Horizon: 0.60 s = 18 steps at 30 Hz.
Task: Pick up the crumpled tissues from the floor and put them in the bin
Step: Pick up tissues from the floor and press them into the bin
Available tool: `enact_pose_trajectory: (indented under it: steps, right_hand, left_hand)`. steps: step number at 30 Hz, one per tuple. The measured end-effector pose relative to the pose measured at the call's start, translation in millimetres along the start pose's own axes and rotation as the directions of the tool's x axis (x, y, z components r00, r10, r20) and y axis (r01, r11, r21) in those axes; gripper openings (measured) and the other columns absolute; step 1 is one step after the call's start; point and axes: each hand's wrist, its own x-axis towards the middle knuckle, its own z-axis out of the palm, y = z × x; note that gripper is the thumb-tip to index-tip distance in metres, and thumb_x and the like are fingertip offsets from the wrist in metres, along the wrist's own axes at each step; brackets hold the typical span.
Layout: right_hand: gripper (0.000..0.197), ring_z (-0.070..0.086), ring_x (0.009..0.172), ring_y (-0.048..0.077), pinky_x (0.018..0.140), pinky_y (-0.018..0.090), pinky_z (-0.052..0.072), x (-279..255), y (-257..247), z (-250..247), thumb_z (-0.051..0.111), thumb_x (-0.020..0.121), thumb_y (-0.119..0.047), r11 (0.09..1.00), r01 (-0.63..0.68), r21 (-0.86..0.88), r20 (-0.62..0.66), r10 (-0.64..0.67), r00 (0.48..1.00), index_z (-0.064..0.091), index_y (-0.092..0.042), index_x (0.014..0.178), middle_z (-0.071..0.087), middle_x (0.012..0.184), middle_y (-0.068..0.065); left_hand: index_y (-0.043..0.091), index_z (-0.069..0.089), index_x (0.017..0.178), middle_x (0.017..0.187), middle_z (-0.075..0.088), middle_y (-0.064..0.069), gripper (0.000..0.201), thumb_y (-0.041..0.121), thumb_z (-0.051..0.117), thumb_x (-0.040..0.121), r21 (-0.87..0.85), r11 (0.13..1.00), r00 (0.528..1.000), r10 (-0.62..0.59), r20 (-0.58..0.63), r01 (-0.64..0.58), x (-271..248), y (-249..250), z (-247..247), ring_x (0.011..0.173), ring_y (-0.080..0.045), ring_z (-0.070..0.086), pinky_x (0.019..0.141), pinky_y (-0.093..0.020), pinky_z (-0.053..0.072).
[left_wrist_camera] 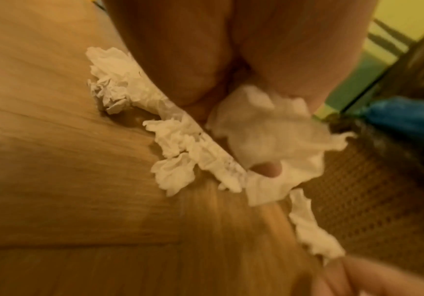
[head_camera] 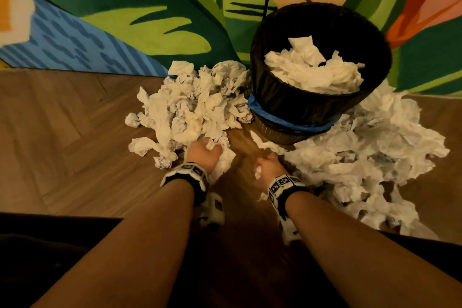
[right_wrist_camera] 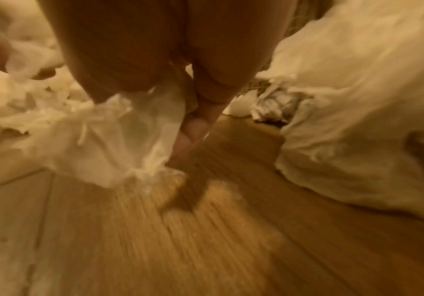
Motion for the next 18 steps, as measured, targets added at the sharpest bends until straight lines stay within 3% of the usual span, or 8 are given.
enact_pose_trajectory:
  steps: [3, 5, 7, 11, 13, 15, 16, 18]
  right_hand:
    - [0.022, 0.055, 0.086, 0.020, 0.068, 0.028, 0.048, -19.2, -3.6, -18.9, 0.070, 0.078, -0.023, 0.994, 0.103, 0.020, -0.034, -0.103, 0.994, 0.050, -0.028, 0.086, 0.051, 0.102, 0.000]
    - [0.024, 0.056, 0.077, 0.018, 0.057, 0.027, 0.043, -32.4, -14.0, -41.8, 0.068, 0.078, -0.030, 0.972, 0.232, 0.039, -0.075, -0.229, 0.971, 0.043, -0.030, 0.079, 0.055, 0.085, -0.004]
    - [0.019, 0.057, 0.075, 0.016, 0.061, 0.027, 0.045, -47.0, -29.7, -71.6, 0.065, 0.081, -0.033, 0.922, 0.382, 0.059, -0.159, -0.369, 0.916, 0.047, -0.032, 0.083, 0.059, 0.084, -0.006]
    - [0.016, 0.062, 0.086, 0.013, 0.080, 0.030, 0.051, -82.6, -69.3, -138.4, 0.058, 0.092, -0.039, 0.774, 0.626, -0.094, -0.308, -0.620, 0.721, 0.066, -0.030, 0.102, 0.069, 0.097, -0.006]
    - [0.028, 0.062, 0.080, 0.018, 0.078, 0.035, 0.050, -101.1, -88.2, -173.9, 0.054, 0.095, -0.041, 0.717, 0.665, -0.211, -0.374, -0.687, 0.622, 0.070, -0.020, 0.088, 0.069, 0.085, 0.000]
    - [0.035, 0.058, 0.074, 0.023, 0.073, 0.039, 0.047, -118.1, -98.5, -211.5, 0.051, 0.096, -0.040, 0.685, 0.657, -0.314, -0.464, -0.715, 0.523, 0.067, -0.015, 0.078, 0.064, 0.075, 0.005]
    - [0.036, 0.056, 0.072, 0.023, 0.071, 0.038, 0.046, -124.6, -99.8, -231.3, 0.050, 0.096, -0.040, 0.686, 0.641, -0.344, -0.506, -0.711, 0.488, 0.065, -0.015, 0.076, 0.062, 0.074, 0.005]
    - [0.035, 0.051, 0.071, 0.021, 0.069, 0.037, 0.044, -132.2, -94.5, -265.9, 0.047, 0.095, -0.039, 0.702, 0.619, -0.352, -0.584, -0.682, 0.441, 0.060, -0.015, 0.074, 0.057, 0.072, 0.004]
  left_hand:
    - [0.012, 0.039, 0.146, 0.140, 0.052, -0.015, 0.062, 0.030, 0.060, 0.091, -0.026, 1.000, 0.999, 0.004, -0.049, -0.005, 1.2, 16.9, -10.6, 0.125, -0.034, 0.052, 0.106, -0.040, 0.043]
    - [0.010, 0.035, 0.148, 0.142, 0.050, -0.015, 0.061, 0.025, 0.056, 0.093, -0.055, 0.997, 0.995, 0.047, -0.085, -0.051, -1.0, 31.5, -17.5, 0.125, -0.034, 0.052, 0.105, -0.042, 0.044]
    - [0.011, 0.032, 0.149, 0.146, 0.046, -0.015, 0.060, 0.025, 0.053, 0.095, -0.080, 0.990, 0.983, 0.106, -0.149, -0.119, -4.4, 48.1, -25.9, 0.129, -0.033, 0.048, 0.108, -0.042, 0.041]
    - [0.013, 0.040, 0.145, 0.145, 0.048, -0.014, 0.056, 0.034, 0.050, 0.095, -0.025, 0.966, 0.932, 0.242, -0.271, -0.258, -8.6, 88.7, -53.2, 0.132, -0.032, 0.045, 0.108, -0.037, 0.035]
    - [0.011, 0.059, 0.123, 0.126, 0.060, -0.017, 0.041, 0.037, 0.046, 0.094, 0.007, 0.942, 0.899, 0.321, -0.296, -0.334, -9.9, 115.4, -72.7, 0.118, -0.035, 0.053, 0.096, -0.040, 0.042]
    - [0.009, 0.065, 0.091, 0.104, 0.066, -0.020, 0.033, 0.033, 0.043, 0.095, -0.013, 0.912, 0.870, 0.388, -0.303, -0.411, -15.9, 148.4, -93.3, 0.102, -0.039, 0.057, 0.083, -0.039, 0.044]
    - [0.010, 0.065, 0.083, 0.102, 0.066, -0.022, 0.032, 0.027, 0.042, 0.096, -0.001, 0.897, 0.858, 0.423, -0.293, -0.442, -19.9, 166.6, -102.9, 0.100, -0.040, 0.057, 0.082, -0.039, 0.044]
    - [0.007, 0.070, 0.093, 0.107, 0.066, -0.023, 0.031, 0.013, 0.040, 0.098, -0.007, 0.859, 0.831, 0.493, -0.258, -0.511, -27.1, 198.7, -117.2, 0.102, -0.038, 0.059, 0.087, -0.040, 0.045]
